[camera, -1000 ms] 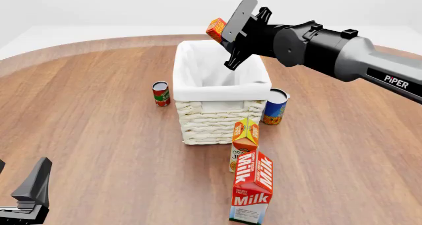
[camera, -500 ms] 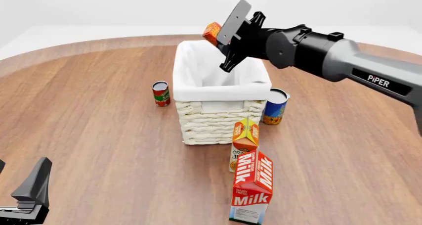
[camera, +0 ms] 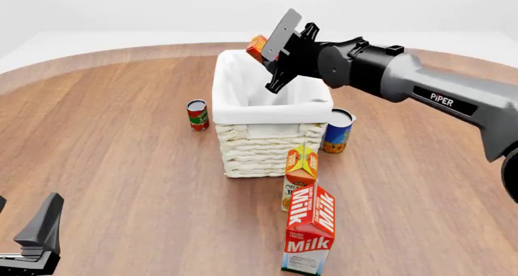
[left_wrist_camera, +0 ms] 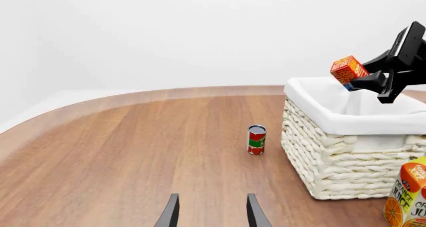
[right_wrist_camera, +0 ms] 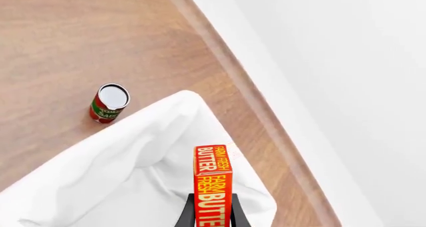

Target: Pick up the butter and put it in the basket.

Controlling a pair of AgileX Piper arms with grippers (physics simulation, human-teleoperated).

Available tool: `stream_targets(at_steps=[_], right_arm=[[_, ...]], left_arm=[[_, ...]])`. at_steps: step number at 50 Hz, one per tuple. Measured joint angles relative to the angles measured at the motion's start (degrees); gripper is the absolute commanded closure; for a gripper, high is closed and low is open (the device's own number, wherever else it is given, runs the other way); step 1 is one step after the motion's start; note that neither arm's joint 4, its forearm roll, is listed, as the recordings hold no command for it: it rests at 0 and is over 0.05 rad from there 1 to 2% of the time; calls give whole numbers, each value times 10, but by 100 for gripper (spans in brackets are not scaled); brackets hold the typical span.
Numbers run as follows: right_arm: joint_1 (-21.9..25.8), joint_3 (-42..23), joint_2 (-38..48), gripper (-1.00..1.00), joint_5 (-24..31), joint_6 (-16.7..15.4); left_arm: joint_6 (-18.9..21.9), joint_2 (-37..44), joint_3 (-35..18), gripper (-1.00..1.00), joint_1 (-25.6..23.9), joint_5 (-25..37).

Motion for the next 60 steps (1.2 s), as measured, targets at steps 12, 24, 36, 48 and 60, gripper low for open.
stream_targets(at_steps=[12, 24, 36, 48, 60], right_arm=[[1, -9, 20, 100, -2, 3], [1, -15, 29, 100, -1, 6], [-1, -18, 33, 100, 0, 8], [-3, -20, 30, -100, -4, 14], [-5, -21, 22, -100, -7, 18]], left_arm=[[0, 0, 0, -100, 0, 0], [0, 0, 0, -100, 0, 0], [0, 0, 0, -100, 0, 0], [0, 0, 0, -100, 0, 0], [0, 0, 0, -100, 0, 0]])
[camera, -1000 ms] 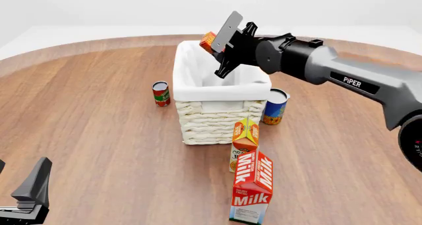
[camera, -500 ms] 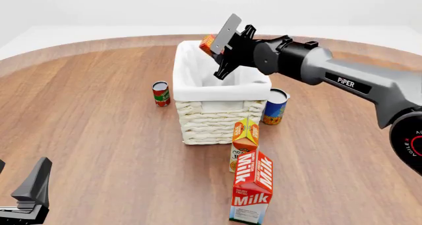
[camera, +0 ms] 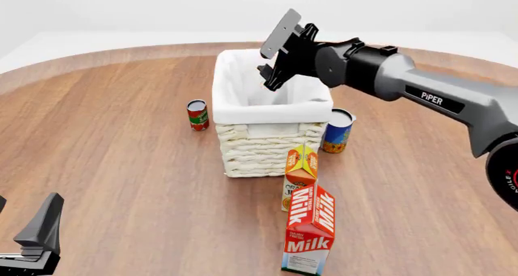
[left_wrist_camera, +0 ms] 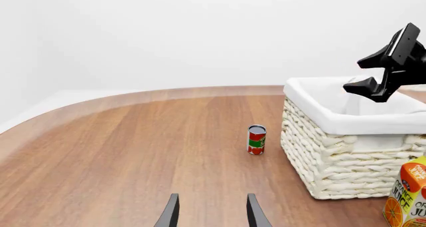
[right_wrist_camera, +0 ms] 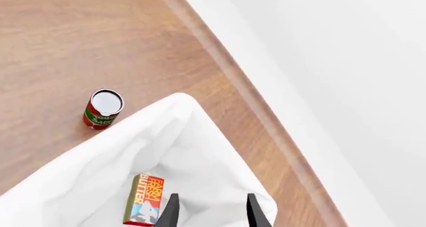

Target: Pick up the butter and put it in the basket.

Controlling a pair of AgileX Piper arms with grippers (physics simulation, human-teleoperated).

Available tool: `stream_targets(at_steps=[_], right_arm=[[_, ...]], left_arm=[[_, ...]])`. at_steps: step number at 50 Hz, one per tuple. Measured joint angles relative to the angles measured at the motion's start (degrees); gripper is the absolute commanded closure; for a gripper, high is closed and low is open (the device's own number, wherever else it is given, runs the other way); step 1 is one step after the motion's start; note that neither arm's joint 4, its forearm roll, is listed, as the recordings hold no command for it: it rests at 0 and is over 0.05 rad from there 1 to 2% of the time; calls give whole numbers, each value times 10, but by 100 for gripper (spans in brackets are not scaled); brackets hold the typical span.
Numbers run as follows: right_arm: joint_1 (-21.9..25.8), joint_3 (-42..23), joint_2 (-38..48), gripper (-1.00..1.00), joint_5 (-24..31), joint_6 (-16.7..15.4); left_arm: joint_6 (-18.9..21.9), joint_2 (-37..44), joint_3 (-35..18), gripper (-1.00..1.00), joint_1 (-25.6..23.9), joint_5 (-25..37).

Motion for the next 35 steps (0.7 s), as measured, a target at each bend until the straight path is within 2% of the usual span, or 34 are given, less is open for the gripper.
stream_targets(at_steps=[9, 18, 27, 35], right_arm=[[10, 18, -37, -100, -5, 13], [39, 75, -136, -100, -18, 26], [66, 164, -300, -100, -26, 26], [77, 254, -509, -100, 6, 42]], left_arm=[[0, 0, 0, -100, 0, 0], [0, 0, 0, -100, 0, 0], [0, 0, 0, -100, 0, 0], [0, 0, 0, -100, 0, 0]])
